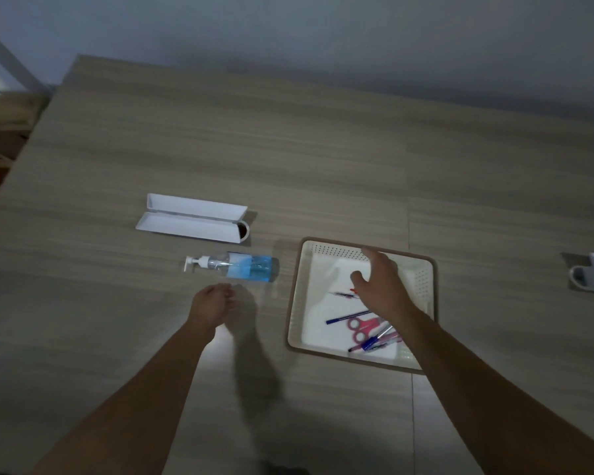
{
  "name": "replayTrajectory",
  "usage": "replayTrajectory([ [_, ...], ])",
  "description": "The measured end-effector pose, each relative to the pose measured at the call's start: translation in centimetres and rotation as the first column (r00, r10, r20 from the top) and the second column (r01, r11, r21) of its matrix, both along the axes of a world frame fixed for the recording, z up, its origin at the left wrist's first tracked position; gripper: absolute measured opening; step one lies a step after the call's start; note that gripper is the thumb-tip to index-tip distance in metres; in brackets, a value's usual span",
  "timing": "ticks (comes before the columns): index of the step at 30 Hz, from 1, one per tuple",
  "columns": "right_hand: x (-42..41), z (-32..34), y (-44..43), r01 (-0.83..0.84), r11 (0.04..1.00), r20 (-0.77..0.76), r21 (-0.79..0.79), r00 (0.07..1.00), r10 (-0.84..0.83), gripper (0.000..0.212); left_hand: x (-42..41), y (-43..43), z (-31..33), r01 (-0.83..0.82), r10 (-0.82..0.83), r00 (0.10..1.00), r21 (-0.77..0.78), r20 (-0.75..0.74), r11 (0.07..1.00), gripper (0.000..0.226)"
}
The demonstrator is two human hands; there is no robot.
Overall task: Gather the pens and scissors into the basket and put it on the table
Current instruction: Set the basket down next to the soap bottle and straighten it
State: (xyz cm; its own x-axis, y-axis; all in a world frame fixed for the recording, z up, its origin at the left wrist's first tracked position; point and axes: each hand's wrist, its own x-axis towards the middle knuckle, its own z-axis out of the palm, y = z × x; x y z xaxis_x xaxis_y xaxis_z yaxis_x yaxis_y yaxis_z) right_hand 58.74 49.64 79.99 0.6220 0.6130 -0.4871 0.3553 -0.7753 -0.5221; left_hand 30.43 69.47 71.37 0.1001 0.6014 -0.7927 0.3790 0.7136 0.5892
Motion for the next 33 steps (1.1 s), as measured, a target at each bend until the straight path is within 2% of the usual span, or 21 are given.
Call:
replayTrajectory([
  [4, -4.8, -0.2, 5.8, -0.256, 0.967, -0.112, 0.019, 0.960, 0.256, 0.062, -3.1, 2.3, -0.8, -0.114, 0.115, 0.992, -0.024, 0.050, 0.993, 0.028],
  [6, -7.4, -0.3, 8.1, -0.354, 0.935, -0.141, 0.007, 0.925, 0.352, 0.059, -3.5, 3.1, -1.0, -0.191, 0.195, 0.978, -0.060, 0.077, 0.980, 0.026],
  [8, -10.0, -1.1, 10.0, -0.434, 0.901, -0.153, -0.008, 0.891, 0.428, 0.061, -3.2, 3.7, -1.5, -0.254, 0.272, 0.950, -0.126, 0.153, 0.959, 0.019],
  [10, -11.9, -1.9, 11.3, -0.499, 0.866, -0.154, -0.030, 0.858, 0.489, 0.068, -2.5, 4.1, -2.6, -0.291, 0.334, 0.910, -0.195, 0.247, 0.937, 0.023],
  [13, -13.1, -3.2, 12.9, -0.540, 0.839, -0.126, -0.068, 0.839, 0.530, 0.076, -1.2, 5.0, -3.9, -0.311, 0.372, 0.871, -0.226, 0.319, 0.923, 0.034],
  [17, -12.7, -3.9, 13.3, -0.571, 0.814, -0.140, -0.111, 0.819, 0.556, 0.078, -0.1, 6.8, -3.8, -0.405, 0.456, 0.830, -0.216, 0.321, 0.888, 0.023],
  [22, -12.5, -5.2, 12.6, -0.559, 0.816, -0.185, -0.144, 0.826, 0.533, 0.081, -1.0, 7.6, -3.5, -0.311, 0.405, 0.843, -0.293, 0.353, 0.904, 0.016],
  [24, -12.8, -5.3, 12.3, -0.529, 0.839, -0.193, -0.128, 0.843, 0.502, 0.083, -1.2, 6.8, -2.2, -0.227, 0.316, 0.853, -0.249, 0.415, 0.941, 0.016],
  [26, -13.0, -5.3, 11.7, -0.504, 0.857, -0.201, -0.107, 0.855, 0.477, 0.084, -1.0, 5.7, -0.3, -0.202, 0.239, 0.865, -0.129, 0.441, 0.971, 0.008],
  [28, -13.1, -5.1, 10.9, -0.483, 0.871, -0.211, -0.087, 0.863, 0.458, 0.084, -0.5, 4.5, 1.0, -0.211, 0.182, 0.872, 0.012, 0.455, 0.977, 0.011],
  [31, -12.7, -4.3, 9.5, -0.437, 0.899, -0.223, -0.040, 0.881, 0.418, 0.080, 0.5, 3.2, 2.4, -0.173, 0.084, 0.903, 0.178, 0.421, 0.969, 0.029],
  [33, -11.9, -3.3, 8.2, -0.375, 0.927, -0.209, 0.011, 0.906, 0.369, 0.073, 1.5, 2.4, 3.0, -0.067, -0.045, 0.934, 0.298, 0.354, 0.952, 0.028],
])
